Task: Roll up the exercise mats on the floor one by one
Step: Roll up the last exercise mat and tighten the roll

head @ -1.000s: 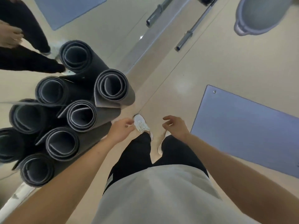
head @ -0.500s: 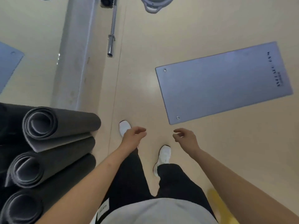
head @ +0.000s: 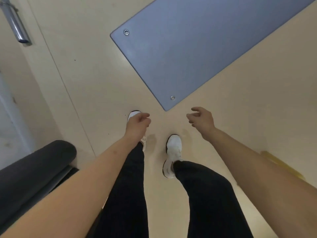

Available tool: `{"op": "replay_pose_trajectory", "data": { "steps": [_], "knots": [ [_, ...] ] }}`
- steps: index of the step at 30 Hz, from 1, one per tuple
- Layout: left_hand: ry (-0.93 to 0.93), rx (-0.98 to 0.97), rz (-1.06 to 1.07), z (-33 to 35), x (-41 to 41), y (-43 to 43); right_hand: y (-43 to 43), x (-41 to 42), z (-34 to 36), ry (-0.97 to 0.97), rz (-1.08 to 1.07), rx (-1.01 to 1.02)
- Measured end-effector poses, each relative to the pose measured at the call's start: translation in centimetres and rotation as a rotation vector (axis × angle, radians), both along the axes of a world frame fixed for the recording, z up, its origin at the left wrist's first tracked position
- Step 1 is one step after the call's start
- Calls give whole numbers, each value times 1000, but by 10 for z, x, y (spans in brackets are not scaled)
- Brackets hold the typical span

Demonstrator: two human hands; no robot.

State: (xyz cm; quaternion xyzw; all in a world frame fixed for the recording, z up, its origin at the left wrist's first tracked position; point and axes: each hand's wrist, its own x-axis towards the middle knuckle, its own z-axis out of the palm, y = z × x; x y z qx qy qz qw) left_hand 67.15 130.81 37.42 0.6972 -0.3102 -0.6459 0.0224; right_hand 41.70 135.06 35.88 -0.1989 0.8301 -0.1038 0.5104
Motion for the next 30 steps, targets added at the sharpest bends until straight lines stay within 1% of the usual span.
{"op": "replay_pose_trajectory", "data": {
  "steps": [2,4,6,9,10,11,13,15,16,18,21,23,27,30],
  "knots": [
    [-38,-48,-91,-38,-2,-10,-7,0,-48,25,-49,-7],
    [-66,-87,-198,-74,-6,-19,-11,3,-100,52,-24,-13],
    [-60,-98,-276,-113,-11,-27,-14,8,-151,29,-37,-1],
    [-54,-98,-309,-178,-15,-31,-17,11,-234,10,-57,-3],
    [-62,-92,-303,-198,-16,-32,-16,11,-261,26,-29,-9],
    [-73,-92,-296,-216,-16,-32,-15,11,-287,57,37,-13],
    [-88,-101,-315,-251,-16,-30,-11,11,-334,137,253,4],
    [-97,-109,-328,-276,-15,-29,-12,12,-370,246,478,56],
    [-100,-112,-325,-286,-14,-28,-12,14,-385,294,558,74],
    [-114,-118,-315,-301,-12,-27,-13,20,-405,382,646,71],
    [-125,-134,-317,-314,-7,-27,-9,32,-420,555,692,44],
    [-137,-140,-326,-317,-4,-29,-8,34,-423,631,700,36],
    [-155,-161,-376,-309,-7,-35,-21,23,-416,590,694,54],
    [-149,-189,-445,-297,-16,-43,-23,17,-396,552,635,-64]
  ]
}}
